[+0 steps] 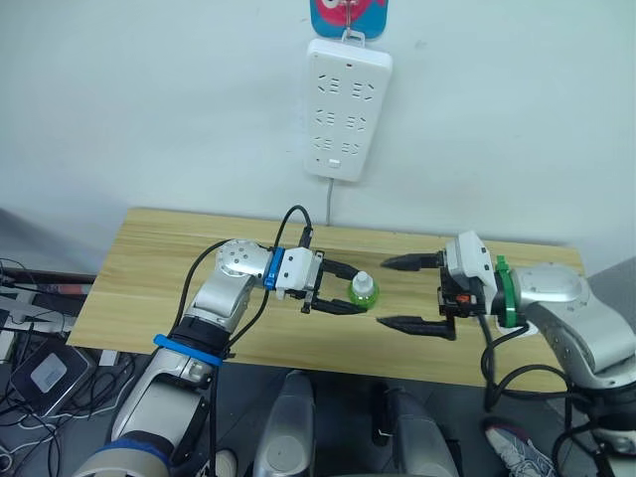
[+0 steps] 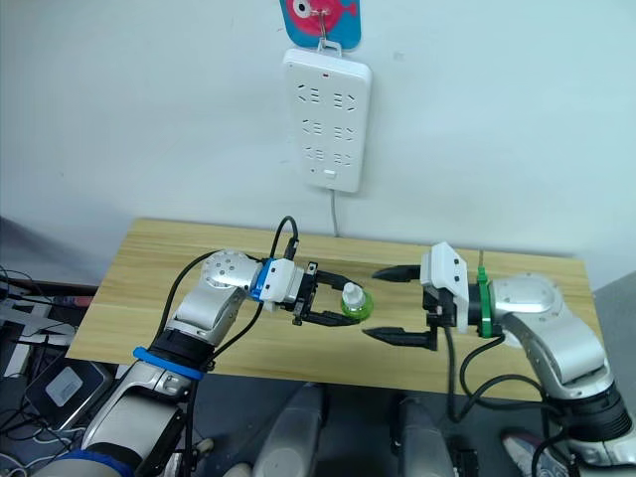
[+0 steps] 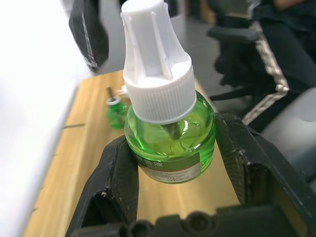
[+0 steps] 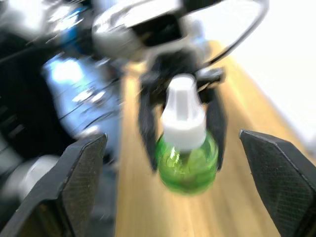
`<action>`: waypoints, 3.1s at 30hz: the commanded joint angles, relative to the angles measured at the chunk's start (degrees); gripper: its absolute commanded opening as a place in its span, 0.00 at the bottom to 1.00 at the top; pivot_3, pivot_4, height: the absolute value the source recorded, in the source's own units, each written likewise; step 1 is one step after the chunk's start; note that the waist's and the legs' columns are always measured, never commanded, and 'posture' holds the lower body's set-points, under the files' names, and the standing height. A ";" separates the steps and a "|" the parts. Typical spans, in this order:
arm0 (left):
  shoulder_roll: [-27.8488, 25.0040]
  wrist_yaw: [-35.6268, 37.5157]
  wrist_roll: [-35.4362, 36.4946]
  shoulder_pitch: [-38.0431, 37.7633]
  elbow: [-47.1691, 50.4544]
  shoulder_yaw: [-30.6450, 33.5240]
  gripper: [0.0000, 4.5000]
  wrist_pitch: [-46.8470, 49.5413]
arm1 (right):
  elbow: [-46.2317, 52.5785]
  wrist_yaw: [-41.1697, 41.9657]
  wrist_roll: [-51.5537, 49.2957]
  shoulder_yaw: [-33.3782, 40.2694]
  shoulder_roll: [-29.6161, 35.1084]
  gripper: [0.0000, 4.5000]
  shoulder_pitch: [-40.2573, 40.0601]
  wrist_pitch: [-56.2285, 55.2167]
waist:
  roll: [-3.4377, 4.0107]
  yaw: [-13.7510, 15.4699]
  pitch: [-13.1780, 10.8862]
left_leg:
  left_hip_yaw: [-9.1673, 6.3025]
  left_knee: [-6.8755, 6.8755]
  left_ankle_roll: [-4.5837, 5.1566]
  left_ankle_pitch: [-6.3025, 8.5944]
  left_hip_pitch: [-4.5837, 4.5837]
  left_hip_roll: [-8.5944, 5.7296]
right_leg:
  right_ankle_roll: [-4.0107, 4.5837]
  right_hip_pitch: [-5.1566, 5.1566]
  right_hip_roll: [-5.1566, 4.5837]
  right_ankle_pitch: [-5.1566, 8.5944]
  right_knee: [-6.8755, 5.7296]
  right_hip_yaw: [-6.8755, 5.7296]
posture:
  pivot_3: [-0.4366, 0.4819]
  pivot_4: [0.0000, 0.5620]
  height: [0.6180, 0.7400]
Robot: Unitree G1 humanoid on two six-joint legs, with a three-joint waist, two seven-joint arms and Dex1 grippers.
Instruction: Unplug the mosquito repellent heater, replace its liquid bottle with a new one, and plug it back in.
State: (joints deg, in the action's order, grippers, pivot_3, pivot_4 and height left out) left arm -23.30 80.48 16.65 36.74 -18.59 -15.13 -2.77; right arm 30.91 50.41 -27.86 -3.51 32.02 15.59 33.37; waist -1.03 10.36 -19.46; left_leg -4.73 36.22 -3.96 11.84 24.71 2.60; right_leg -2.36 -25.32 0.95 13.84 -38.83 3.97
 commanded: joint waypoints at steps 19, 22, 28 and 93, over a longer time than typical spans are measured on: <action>1.45 -2.59 -0.27 0.77 0.96 1.62 0.49 0.72 | 6.44 -14.84 5.20 -5.59 -5.92 0.23 -3.47 -0.98 | -0.01 -0.73 0.03 | -0.01 -0.02 -0.48 -0.28 0.02 -0.04 | -0.14 0.00 -0.02 0.07 -0.02 0.01 | 0.81 0.48 1.00; 0.89 -1.67 -0.23 -1.40 3.10 0.77 0.49 0.87 | 5.53 -11.81 4.53 -6.12 -5.06 0.23 -3.78 -3.18 | -0.01 -0.90 0.05 | -0.01 -0.01 -0.48 -0.28 0.02 -0.04 | -0.14 0.00 -0.02 0.07 -0.02 0.01 | 0.81 0.48 1.00; -0.87 2.02 0.25 -4.56 7.38 -0.99 0.49 1.69 | -0.48 0.46 1.72 -8.46 -2.83 0.23 2.17 -5.48 | -0.01 -1.08 0.05 | -0.01 0.00 -0.48 -0.29 0.01 -0.03 | -0.10 0.00 -0.02 0.04 -0.04 0.00 | 0.82 0.47 1.00; -0.51 -1.92 -2.00 -0.46 0.71 0.87 0.49 1.76 | 6.83 -7.68 -7.01 4.26 1.84 0.96 -3.14 7.05 | -0.19 -0.40 0.27 | -0.09 0.02 -0.70 -0.45 -0.02 -0.02 | 0.23 0.03 -0.01 -0.22 -0.11 -0.08 | 0.79 0.44 1.00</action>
State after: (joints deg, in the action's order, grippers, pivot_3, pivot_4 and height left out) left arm -23.87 78.24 14.25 35.85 -18.66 -15.24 -0.31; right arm 35.00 42.45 -31.82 -0.08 34.35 12.12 39.74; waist -1.22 9.96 -19.20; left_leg -4.82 36.25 -4.66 11.39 24.69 2.59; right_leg -2.12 -25.29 0.95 13.62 -38.94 3.89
